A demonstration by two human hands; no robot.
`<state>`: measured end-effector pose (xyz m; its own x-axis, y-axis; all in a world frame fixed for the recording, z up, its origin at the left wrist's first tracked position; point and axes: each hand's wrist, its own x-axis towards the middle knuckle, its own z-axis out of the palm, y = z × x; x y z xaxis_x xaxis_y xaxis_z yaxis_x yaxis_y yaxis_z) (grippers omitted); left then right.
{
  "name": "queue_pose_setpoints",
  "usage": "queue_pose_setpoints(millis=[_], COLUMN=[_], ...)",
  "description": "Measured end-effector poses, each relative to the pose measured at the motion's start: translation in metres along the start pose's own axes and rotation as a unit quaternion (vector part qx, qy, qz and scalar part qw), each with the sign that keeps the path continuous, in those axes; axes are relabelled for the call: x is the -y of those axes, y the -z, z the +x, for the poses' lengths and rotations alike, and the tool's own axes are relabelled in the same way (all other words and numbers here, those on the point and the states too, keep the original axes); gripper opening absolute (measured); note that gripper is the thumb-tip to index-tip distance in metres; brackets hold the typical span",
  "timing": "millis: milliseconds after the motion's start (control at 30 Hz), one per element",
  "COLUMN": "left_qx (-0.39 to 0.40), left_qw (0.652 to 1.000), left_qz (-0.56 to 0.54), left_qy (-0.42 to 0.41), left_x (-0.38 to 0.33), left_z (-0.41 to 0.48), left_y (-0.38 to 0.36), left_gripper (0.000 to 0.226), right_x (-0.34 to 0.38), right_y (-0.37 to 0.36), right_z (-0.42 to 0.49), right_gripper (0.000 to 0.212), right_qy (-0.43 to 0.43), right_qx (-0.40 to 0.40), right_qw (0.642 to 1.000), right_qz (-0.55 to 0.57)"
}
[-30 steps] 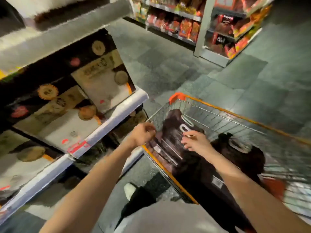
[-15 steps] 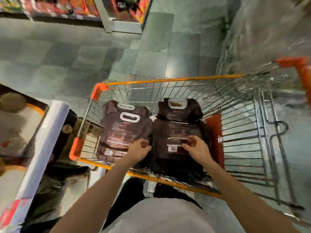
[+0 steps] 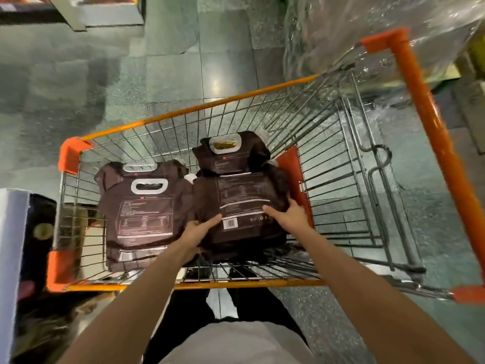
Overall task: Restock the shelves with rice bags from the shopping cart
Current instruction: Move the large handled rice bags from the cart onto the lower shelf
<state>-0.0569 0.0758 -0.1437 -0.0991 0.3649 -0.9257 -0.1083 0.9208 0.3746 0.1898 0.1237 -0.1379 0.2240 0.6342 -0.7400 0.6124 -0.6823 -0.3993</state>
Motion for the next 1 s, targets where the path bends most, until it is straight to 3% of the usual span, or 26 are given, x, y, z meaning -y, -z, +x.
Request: queue_pose_setpoints(millis=[100, 267, 400, 567, 767, 1000], left_qx=[-0.023, -0.052, 0.028, 0.091, 0.063, 0.007], left_qw=[0.999, 0.994, 0.991, 0.992, 0.993, 0.996], left_qz=[-0.035, -0.088, -0.133, -0.076, -0.098, -0.067], left_qy=[-0.014, -0.038, 0.014, 0.039, 0.023, -0.055], left_x=[0.001, -0.008, -0.019, -0.041, -0.032, -0.029], left_z=[0.004, 0.005, 0.006, 0.019, 0.013, -0.016], left_y=[0.000, -0.008, -0.008, -0.016, -0.025, 0.001], left_gripper=[0.060, 0.020, 0.039, 0.077, 0.043, 0.042], right_x=[0.003, 0.004, 0.002, -0.006, -0.006, -0.006], right_y=[0.003, 0.000, 0.000, 0.008, 0.010, -0.001], right_z=[0.009, 0.027, 0.042, 0.048, 0.042, 0.009], right_gripper=[0.097, 0.108, 0.104, 0.113, 0.099, 0.083], right_qy=[-0.001, -0.028, -0.055, -0.072, -0.028, 0.009], right_qx=[0.002, 0.026, 0.029, 0.026, 0.014, 0.022], right_qw=[0.998, 0.996, 0.995, 0.992, 0.994, 0.982], right_qz=[0.068, 0.083, 0.078, 0.102, 0.108, 0.190])
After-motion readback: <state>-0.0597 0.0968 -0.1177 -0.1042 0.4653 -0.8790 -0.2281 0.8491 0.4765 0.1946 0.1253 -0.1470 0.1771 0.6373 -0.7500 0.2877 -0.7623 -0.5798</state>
